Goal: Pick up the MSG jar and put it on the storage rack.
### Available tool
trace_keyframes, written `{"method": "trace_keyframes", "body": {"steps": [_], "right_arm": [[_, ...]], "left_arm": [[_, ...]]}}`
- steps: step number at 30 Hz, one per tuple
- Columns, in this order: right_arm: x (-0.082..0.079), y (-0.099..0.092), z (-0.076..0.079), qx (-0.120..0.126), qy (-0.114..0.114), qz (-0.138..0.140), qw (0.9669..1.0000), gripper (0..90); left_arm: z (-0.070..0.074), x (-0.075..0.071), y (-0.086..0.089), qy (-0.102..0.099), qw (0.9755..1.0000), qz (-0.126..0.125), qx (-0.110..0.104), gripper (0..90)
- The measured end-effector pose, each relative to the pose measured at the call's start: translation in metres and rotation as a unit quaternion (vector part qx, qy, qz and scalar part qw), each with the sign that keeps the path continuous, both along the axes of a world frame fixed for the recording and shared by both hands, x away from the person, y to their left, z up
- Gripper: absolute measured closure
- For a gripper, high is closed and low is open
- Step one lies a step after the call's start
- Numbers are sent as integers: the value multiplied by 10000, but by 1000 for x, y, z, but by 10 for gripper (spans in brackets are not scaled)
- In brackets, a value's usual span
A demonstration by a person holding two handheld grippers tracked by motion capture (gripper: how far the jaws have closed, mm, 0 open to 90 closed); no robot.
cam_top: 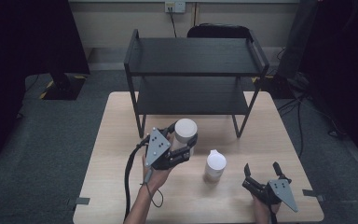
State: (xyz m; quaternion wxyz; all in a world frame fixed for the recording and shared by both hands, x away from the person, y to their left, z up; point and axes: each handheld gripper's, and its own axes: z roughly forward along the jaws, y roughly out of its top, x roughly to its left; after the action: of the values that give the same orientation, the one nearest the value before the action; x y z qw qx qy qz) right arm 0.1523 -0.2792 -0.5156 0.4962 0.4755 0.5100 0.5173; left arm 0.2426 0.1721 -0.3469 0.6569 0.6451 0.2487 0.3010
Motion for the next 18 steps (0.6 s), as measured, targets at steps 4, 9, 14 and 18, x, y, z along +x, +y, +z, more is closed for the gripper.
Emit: {"method": "trace_keyframes", "body": {"steps": [4,9,14,18], "right_arm": [[0,0,0,0,0,0,10000,0],[0,0,0,1,0,-6,10000,0],[0,1,0,5,1,-23,10000,0],[0,0,0,4,1,-15,10000,0]], "left_arm": [[20,10,7,9,9997,-172,-195,341],[49,21,11,-17,9994,-277,-184,341],[83,32,8,-46,9997,-142,-167,341],[108,40,2,-92,9999,74,-126,341]]}}
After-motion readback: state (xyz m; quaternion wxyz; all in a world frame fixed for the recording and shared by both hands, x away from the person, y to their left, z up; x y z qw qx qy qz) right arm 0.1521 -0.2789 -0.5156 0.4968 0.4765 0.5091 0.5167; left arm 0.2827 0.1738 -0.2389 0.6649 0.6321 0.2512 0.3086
